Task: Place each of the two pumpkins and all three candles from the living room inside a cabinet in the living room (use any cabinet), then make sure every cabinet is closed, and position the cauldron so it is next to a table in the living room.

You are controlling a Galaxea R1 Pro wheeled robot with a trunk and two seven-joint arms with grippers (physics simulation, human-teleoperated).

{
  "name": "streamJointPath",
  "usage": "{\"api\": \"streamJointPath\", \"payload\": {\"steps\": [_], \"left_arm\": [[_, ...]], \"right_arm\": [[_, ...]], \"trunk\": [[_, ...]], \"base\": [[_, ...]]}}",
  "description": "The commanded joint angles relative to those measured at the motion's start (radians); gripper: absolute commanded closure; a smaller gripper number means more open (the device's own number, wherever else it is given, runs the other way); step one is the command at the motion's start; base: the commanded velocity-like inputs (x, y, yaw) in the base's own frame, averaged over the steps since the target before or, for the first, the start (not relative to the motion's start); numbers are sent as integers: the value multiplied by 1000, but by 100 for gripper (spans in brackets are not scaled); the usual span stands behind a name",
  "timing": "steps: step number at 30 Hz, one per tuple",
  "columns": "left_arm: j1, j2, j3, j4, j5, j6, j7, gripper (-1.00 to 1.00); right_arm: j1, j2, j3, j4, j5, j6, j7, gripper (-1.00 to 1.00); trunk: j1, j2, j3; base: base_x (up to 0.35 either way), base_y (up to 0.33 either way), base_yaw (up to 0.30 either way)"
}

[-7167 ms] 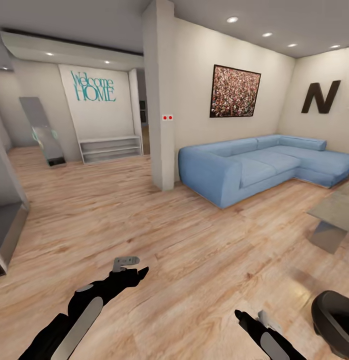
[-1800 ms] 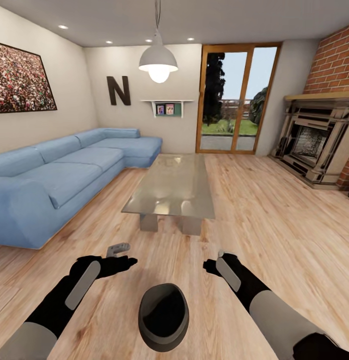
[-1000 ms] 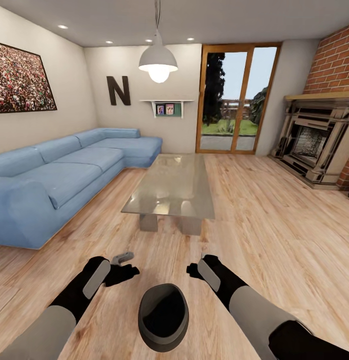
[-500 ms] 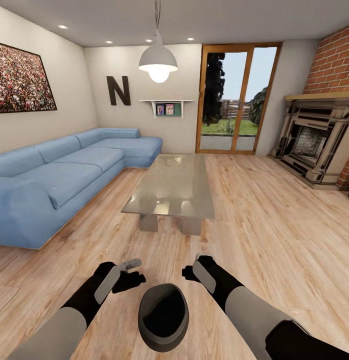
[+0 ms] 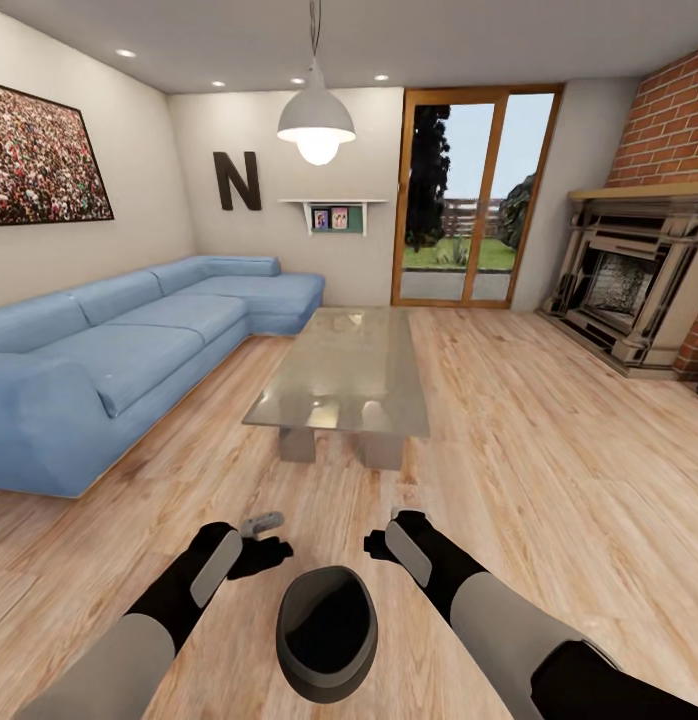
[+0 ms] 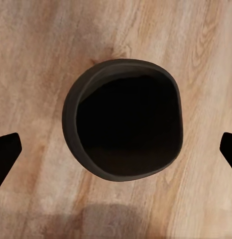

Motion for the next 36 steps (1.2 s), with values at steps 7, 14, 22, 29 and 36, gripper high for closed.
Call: {"api": "streamJointPath", "payload": {"steps": [7,14,22,29,36], "left_arm": [[-1,10,0,-1,14,-32,3,-100],[-1,12,1,4,11,-64,0,-100],[-1,12,1,6,11,-65,0,-100],[-1,13,1,6,11,-65,0,-100],[-1,13,1,6,11,-65,-1,-100]], "right_arm": [[-1,0,4,-5,-5,2,-4,-100],[-1,0,6,-11,-5,-2,4,-100],[-1,-1,6,-15,-4,-14,16,-100],[-1,-2,8,-20,-4,-41,19,-100],[-1,-3,50,-21,-3,-47,19,-100]], "trunk": [[27,-50,-23],[54,-99,-45],[84,-155,-70],[111,-204,-92],[138,-253,-114]], "base": [[0,0,0],[0,0,0],[0,0,0],[0,0,0],[0,0,0]]}}
